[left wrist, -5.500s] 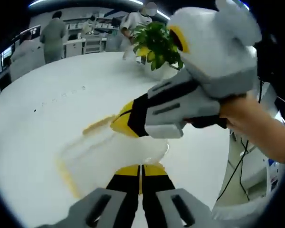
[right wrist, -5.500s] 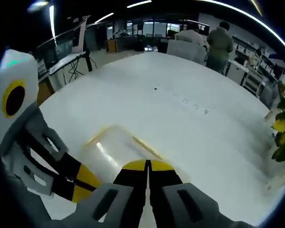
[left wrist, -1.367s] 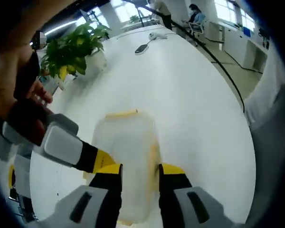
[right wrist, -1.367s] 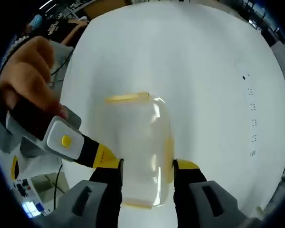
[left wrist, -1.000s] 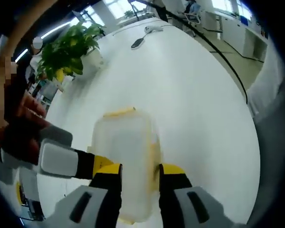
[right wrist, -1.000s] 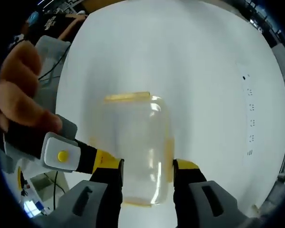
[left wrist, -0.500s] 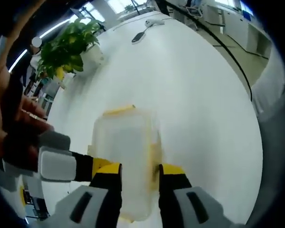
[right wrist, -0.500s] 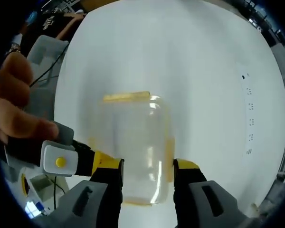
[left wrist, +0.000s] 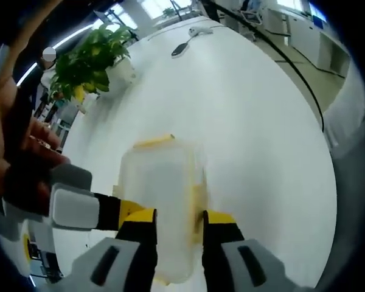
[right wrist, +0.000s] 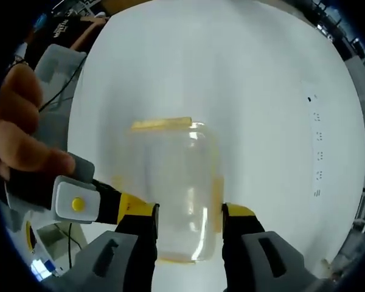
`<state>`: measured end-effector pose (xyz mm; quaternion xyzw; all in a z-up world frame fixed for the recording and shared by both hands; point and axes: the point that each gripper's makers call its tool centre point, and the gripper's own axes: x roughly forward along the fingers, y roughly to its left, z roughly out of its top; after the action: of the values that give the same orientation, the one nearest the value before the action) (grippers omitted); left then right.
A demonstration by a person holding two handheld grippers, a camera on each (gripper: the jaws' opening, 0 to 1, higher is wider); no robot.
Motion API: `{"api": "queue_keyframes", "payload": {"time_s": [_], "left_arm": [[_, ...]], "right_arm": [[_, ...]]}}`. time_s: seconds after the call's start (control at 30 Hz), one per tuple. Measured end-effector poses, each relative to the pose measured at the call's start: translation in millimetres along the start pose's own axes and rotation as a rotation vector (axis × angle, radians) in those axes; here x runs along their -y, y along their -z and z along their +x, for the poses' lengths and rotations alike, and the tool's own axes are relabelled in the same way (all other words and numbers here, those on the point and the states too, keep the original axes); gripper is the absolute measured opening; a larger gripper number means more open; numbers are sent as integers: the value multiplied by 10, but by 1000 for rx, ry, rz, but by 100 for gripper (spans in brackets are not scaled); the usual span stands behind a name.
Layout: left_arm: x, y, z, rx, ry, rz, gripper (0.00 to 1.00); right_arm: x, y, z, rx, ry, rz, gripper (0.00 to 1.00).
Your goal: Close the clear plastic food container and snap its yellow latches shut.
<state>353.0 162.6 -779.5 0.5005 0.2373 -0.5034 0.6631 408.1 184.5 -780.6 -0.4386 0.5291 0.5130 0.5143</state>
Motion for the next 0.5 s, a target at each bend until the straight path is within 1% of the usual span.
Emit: {"api": "queue_keyframes", "payload": {"time_s": [0.5], "left_arm": [[5, 1, -10, -3, 2, 5, 20]], "right_arm": [[36, -12, 4, -7, 4, 0, 38]]}}
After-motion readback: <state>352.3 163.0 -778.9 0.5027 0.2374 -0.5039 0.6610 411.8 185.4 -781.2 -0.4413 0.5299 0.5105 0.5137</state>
